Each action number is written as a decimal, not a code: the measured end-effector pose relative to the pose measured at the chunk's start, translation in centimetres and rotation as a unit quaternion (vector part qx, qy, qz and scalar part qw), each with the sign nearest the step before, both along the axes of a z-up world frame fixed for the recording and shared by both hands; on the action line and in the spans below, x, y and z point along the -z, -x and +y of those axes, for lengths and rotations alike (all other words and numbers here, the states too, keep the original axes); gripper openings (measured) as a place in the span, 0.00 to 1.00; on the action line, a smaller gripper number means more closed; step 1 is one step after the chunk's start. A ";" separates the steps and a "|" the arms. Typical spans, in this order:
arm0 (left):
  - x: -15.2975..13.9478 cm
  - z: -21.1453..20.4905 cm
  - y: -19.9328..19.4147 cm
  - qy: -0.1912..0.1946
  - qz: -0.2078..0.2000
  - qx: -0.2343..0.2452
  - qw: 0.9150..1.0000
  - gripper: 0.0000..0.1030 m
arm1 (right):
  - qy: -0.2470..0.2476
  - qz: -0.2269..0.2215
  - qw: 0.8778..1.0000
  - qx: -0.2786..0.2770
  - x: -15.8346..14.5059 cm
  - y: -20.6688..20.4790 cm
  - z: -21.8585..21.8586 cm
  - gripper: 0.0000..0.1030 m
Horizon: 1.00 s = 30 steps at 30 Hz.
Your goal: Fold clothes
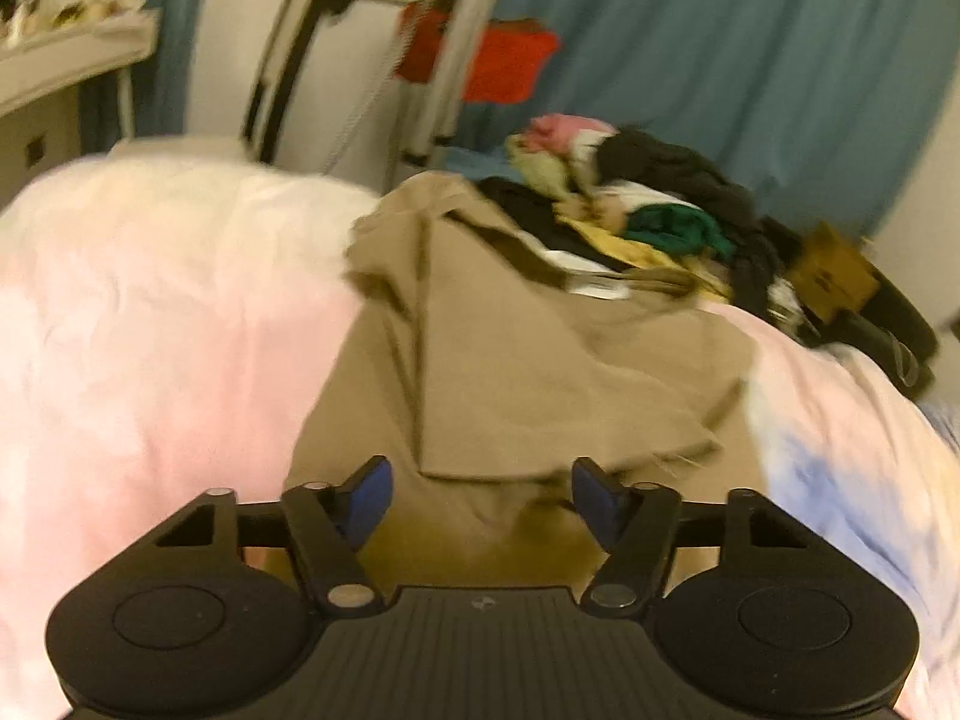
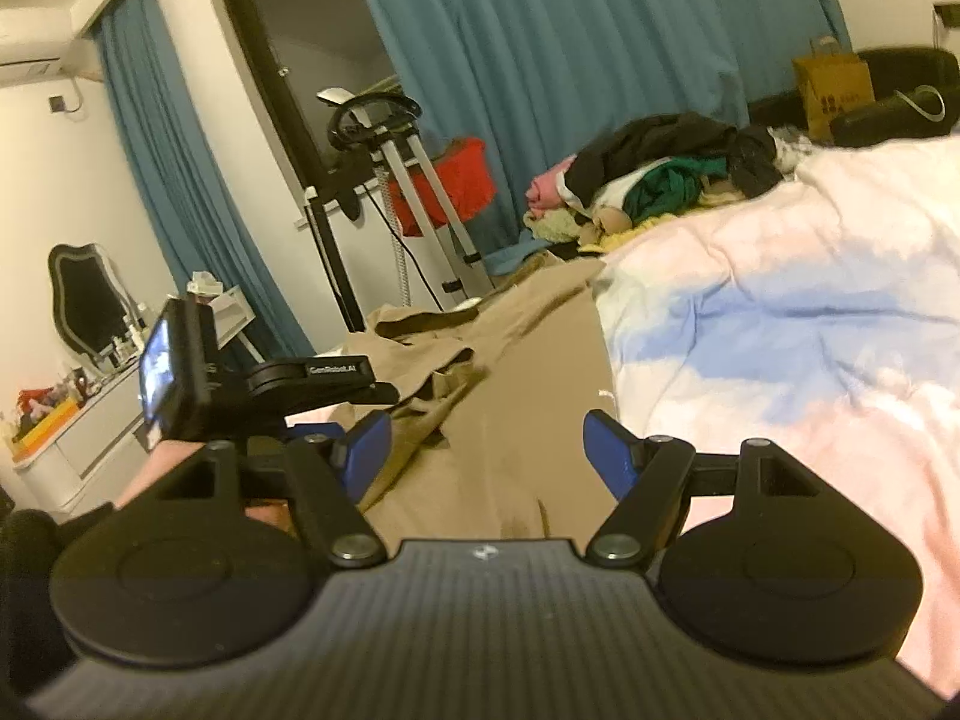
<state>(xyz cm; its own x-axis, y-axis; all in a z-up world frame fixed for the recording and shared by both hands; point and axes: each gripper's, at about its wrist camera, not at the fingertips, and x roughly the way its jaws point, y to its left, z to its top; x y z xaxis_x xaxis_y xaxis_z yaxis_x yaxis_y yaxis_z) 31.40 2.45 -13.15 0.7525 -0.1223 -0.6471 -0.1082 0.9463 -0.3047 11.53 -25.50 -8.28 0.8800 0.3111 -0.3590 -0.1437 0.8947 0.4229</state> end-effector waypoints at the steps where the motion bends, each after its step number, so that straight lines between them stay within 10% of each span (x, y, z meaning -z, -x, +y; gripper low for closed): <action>1: 0.3 0.2 -0.4 0.003 -0.005 -0.003 1.000 0.55 | -0.007 0.006 1.000 0.002 0.4 -0.4 -0.2 0.71; 8: -0.6 0.0 -1.5 0.011 -0.049 0.049 0.998 0.04 | -0.041 0.022 0.999 0.009 1.2 -1.4 -1.1 0.71; 16: -5.2 -5.5 -4.8 -0.037 -0.094 0.086 0.991 0.03 | -0.040 0.030 0.999 0.015 1.2 -1.2 -1.4 0.71; 22: -3.3 -10.5 -9.0 -0.085 -0.067 0.077 0.991 0.04 | -0.054 0.039 0.997 0.026 1.4 -1.7 -1.8 0.71; 30: -3.1 -10.1 -4.2 -0.062 -0.070 0.093 0.991 0.42 | -0.038 0.049 0.998 0.009 4.7 -2.1 -1.4 0.72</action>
